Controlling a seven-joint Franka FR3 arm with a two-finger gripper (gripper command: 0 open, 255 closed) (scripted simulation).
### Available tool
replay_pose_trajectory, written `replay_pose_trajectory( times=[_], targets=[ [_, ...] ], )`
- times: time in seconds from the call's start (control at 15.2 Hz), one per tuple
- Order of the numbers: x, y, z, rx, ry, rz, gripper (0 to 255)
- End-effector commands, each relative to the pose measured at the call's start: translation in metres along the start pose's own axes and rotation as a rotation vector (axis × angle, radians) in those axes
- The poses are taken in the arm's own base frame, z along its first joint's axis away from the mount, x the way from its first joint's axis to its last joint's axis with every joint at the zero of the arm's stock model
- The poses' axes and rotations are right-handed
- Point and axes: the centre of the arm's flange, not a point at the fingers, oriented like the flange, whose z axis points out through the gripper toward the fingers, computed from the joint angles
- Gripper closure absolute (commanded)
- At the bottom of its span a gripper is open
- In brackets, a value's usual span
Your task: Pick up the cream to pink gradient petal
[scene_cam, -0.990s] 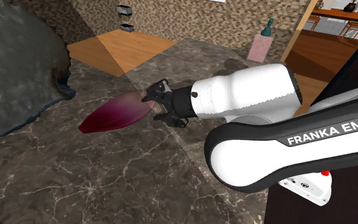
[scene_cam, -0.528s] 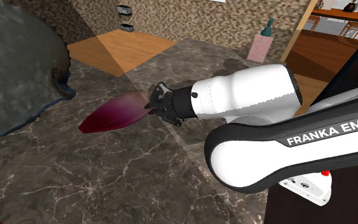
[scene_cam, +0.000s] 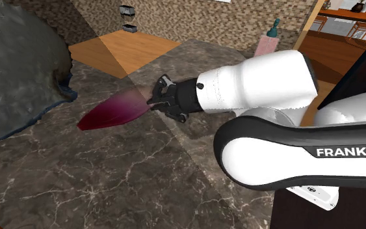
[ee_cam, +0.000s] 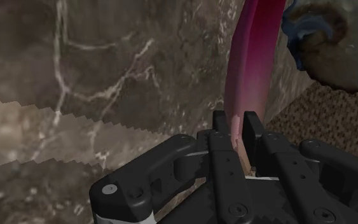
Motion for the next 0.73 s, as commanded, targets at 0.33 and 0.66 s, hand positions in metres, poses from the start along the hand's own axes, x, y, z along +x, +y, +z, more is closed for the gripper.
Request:
replay_pose_trajectory(
  times=[0.33, 0.66],
  targets=[
    [0.0, -0.031, -0.021, -0.002, 0.0, 0.001, 255],
    [0.0, -0.045, -0.03, -0.002, 0.0, 0.001, 255]
  ],
)
